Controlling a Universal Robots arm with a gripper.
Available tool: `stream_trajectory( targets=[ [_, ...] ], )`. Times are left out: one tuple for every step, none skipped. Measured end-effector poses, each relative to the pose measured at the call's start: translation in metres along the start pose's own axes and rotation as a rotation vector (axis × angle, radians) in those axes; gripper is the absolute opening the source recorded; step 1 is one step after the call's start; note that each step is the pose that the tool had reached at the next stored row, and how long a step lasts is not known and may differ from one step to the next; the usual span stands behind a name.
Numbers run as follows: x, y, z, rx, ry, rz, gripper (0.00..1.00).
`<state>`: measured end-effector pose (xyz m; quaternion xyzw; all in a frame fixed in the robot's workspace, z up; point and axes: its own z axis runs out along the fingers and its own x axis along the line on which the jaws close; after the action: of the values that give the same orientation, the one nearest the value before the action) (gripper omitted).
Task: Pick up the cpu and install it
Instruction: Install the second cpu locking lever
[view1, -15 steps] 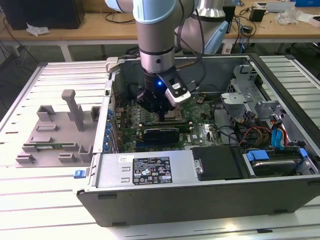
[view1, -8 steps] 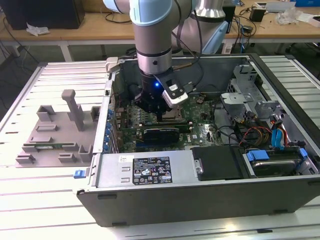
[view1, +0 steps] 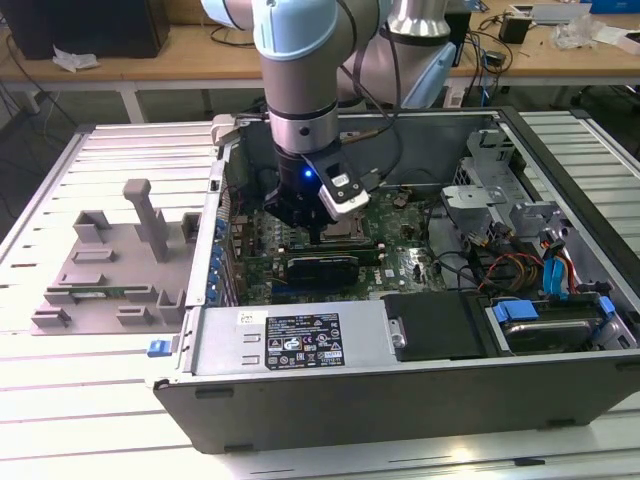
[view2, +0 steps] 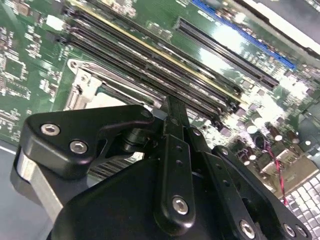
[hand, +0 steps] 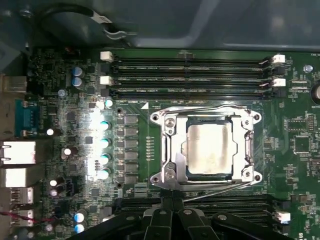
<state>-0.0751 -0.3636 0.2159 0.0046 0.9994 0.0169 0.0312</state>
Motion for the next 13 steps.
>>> stream_trajectory(
  targets=[
    [0.0000, -0.0004, 0.0001, -0.0031, 0.0000, 0.000, 0.11],
    [0.0000, -0.0011, 0.0001, -0.0063, 0.0000, 0.001, 0.11],
    [-0.0001, -0.0047, 0.0000, -0.0120, 0.0000, 0.001, 0.11],
    [-0.0001, -0.0077, 0.0000, -0.0148, 0.0001, 0.001, 0.11],
    [-0.0001, -0.0122, 0.0005, -0.0262, 0.0003, 0.002, 0.11],
    [-0.0001, -0.0134, 0.0011, -0.0391, 0.0003, 0.003, 0.11],
    [0.0000, -0.0148, 0.0023, -0.0746, 0.0006, 0.005, 0.11],
    [0.0000, -0.0155, 0.0029, -0.0867, 0.0007, 0.006, 0.11],
    [0.0000, -0.0160, 0.0033, -0.0940, 0.0007, 0.006, 0.11],
    [0.0001, -0.0173, 0.0045, -0.1107, 0.0009, 0.007, 0.11],
    [0.0002, -0.0180, 0.0052, -0.1161, 0.0009, 0.007, 0.11],
    [0.0002, -0.0194, 0.0059, -0.1192, 0.0009, 0.008, 0.11],
    [0.0002, -0.0227, 0.0065, -0.1213, 0.0009, 0.008, 0.11]
  ],
)
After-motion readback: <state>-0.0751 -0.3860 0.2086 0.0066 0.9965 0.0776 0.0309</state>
